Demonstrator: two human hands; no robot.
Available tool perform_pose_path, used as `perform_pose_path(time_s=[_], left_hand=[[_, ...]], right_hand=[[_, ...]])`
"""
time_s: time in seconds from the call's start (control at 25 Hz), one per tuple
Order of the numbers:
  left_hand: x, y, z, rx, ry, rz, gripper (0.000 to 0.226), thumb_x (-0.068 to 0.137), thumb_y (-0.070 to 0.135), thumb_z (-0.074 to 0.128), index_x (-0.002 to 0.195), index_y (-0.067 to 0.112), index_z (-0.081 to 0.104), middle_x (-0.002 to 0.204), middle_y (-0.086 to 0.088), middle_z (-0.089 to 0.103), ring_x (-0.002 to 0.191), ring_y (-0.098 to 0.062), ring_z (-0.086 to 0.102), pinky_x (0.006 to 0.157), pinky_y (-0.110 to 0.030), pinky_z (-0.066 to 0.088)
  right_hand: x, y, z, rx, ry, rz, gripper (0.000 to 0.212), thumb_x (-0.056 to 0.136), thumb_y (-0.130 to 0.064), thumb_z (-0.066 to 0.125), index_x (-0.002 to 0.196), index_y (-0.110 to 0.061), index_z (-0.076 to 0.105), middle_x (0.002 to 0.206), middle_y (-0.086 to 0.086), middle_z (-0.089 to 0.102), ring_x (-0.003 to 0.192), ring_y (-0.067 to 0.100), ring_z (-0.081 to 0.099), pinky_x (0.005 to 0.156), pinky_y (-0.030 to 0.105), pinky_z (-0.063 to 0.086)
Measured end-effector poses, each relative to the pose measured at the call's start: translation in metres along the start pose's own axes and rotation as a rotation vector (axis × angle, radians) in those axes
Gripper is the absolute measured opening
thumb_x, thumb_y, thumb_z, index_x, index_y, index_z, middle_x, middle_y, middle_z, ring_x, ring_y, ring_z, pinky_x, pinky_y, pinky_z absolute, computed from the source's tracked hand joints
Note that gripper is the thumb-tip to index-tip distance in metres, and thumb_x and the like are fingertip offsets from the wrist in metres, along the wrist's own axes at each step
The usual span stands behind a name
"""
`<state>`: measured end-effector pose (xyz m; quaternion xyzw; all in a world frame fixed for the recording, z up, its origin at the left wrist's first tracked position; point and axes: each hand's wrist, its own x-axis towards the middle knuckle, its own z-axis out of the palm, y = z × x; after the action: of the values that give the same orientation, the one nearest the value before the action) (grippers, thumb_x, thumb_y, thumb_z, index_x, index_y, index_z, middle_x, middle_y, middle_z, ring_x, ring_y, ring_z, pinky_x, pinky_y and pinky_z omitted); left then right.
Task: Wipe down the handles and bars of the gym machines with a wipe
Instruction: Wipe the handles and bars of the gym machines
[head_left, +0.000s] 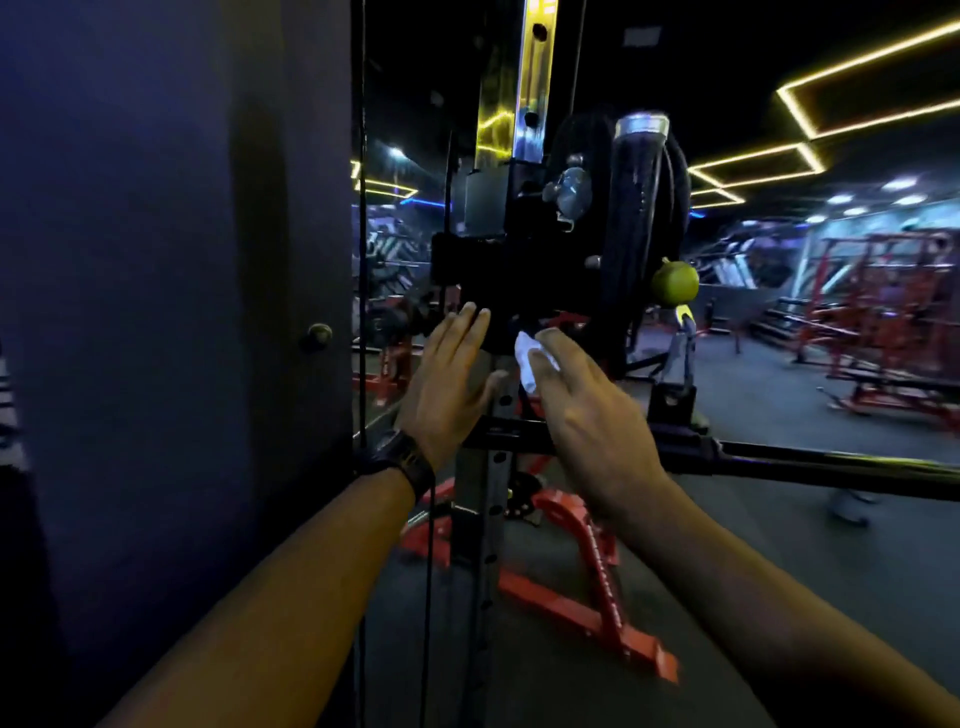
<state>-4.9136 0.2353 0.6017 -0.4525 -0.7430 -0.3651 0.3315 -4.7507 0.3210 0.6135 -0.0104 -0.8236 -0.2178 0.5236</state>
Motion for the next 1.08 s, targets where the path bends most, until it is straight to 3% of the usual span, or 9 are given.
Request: perform_pose_path(time_s=[0.12, 0.28, 0.36, 0.52, 0.6, 0.72, 0.8, 0.96, 1.08], left_hand=[[0.01, -0.017, 0.007, -0.096, 0.037, 0.064, 0.064, 0.096, 0.035, 0.055, 0.15, 0.01, 0.032, 0.159, -0.009, 0.026, 0.146, -0.027, 0.02, 0.116, -0.025, 0.01], [0.012, -0.029, 0.021, -0.048, 0.051, 0.143, 0.062, 0.095, 0.044, 0.038, 0.149, 0.013, 0.036, 0.158, -0.005, 0.029, 0.147, -0.022, 0.018, 0.119, -0.042, 0.013], [0.012, -0.028, 0.028, -0.014, 0.047, 0.113, 0.061, 0.096, 0.042, 0.033, 0.152, 0.019, 0.029, 0.16, 0.001, 0.024, 0.149, -0.018, 0.013, 0.12, -0.047, 0.006], [0.013, -0.025, 0.038, -0.121, 0.03, 0.074, 0.06, 0.099, 0.039, 0.038, 0.154, 0.021, 0.023, 0.161, 0.0, 0.023, 0.149, -0.019, 0.014, 0.12, -0.049, 0.014], [0.014, -0.02, 0.035, -0.112, 0.077, 0.063, 0.057, 0.1, 0.037, 0.04, 0.153, 0.018, 0.027, 0.159, -0.001, 0.027, 0.148, -0.019, 0.018, 0.122, -0.038, 0.002], [0.012, -0.014, 0.028, -0.157, 0.126, 0.073, 0.058, 0.102, 0.027, 0.045, 0.154, 0.016, 0.023, 0.161, 0.001, 0.02, 0.15, -0.016, 0.011, 0.103, -0.009, -0.024], [0.011, -0.013, 0.026, -0.165, 0.127, 0.098, 0.058, 0.103, 0.025, 0.045, 0.154, 0.016, 0.02, 0.162, 0.002, 0.018, 0.15, -0.016, 0.009, 0.1, -0.006, -0.027], [0.018, -0.013, 0.029, -0.05, 0.18, 0.109, 0.053, 0.1, 0.03, 0.052, 0.148, 0.012, 0.038, 0.152, -0.004, 0.042, 0.145, -0.024, 0.03, 0.116, -0.031, -0.02], [0.018, -0.01, 0.035, -0.053, 0.176, 0.092, 0.052, 0.099, 0.032, 0.047, 0.146, 0.011, 0.04, 0.15, -0.005, 0.045, 0.143, -0.023, 0.032, 0.119, -0.05, 0.002]], right_hand=[[0.022, -0.01, 0.011, -0.129, -0.136, 0.018, 0.056, 0.064, 0.003, 0.076, 0.117, 0.012, 0.06, 0.119, 0.025, 0.059, 0.109, 0.035, 0.062, 0.083, 0.034, 0.056], [0.048, -0.027, 0.027, -0.303, -0.34, 0.16, 0.055, 0.062, 0.002, 0.082, 0.112, 0.011, 0.062, 0.118, 0.023, 0.058, 0.111, 0.032, 0.061, 0.071, 0.033, 0.058], [0.059, -0.034, 0.04, -0.432, -0.434, 0.151, 0.05, 0.065, -0.002, 0.081, 0.11, 0.011, 0.063, 0.113, 0.024, 0.061, 0.108, 0.034, 0.062, 0.076, 0.035, 0.057], [0.046, -0.025, 0.029, -0.602, -0.411, 0.016, 0.033, 0.078, -0.003, 0.065, 0.109, 0.008, 0.066, 0.109, 0.024, 0.065, 0.104, 0.035, 0.064, 0.08, 0.038, 0.055], [0.041, -0.023, 0.02, -0.662, -0.37, -0.05, 0.031, 0.079, -0.001, 0.061, 0.108, 0.009, 0.066, 0.109, 0.025, 0.065, 0.101, 0.035, 0.065, 0.079, 0.038, 0.056], [0.063, -0.032, 0.041, -0.661, -0.44, 0.011, 0.025, 0.077, -0.007, 0.069, 0.099, 0.004, 0.07, 0.099, 0.023, 0.069, 0.089, 0.033, 0.068, 0.067, 0.037, 0.056], [0.068, -0.03, 0.038, -0.691, -0.484, -0.035, 0.022, 0.08, -0.012, 0.067, 0.097, 0.001, 0.072, 0.094, 0.02, 0.07, 0.083, 0.03, 0.07, 0.064, 0.035, 0.056], [0.048, -0.015, 0.0, -0.747, -0.461, -0.162, 0.03, 0.084, -0.005, 0.049, 0.106, 0.008, 0.065, 0.101, 0.025, 0.065, 0.091, 0.034, 0.065, 0.077, 0.04, 0.055], [0.06, -0.025, 0.012, -0.732, -0.528, -0.148, 0.047, 0.089, -0.004, 0.021, 0.108, 0.01, 0.062, 0.104, 0.03, 0.062, 0.096, 0.039, 0.062, 0.083, 0.045, 0.055]])
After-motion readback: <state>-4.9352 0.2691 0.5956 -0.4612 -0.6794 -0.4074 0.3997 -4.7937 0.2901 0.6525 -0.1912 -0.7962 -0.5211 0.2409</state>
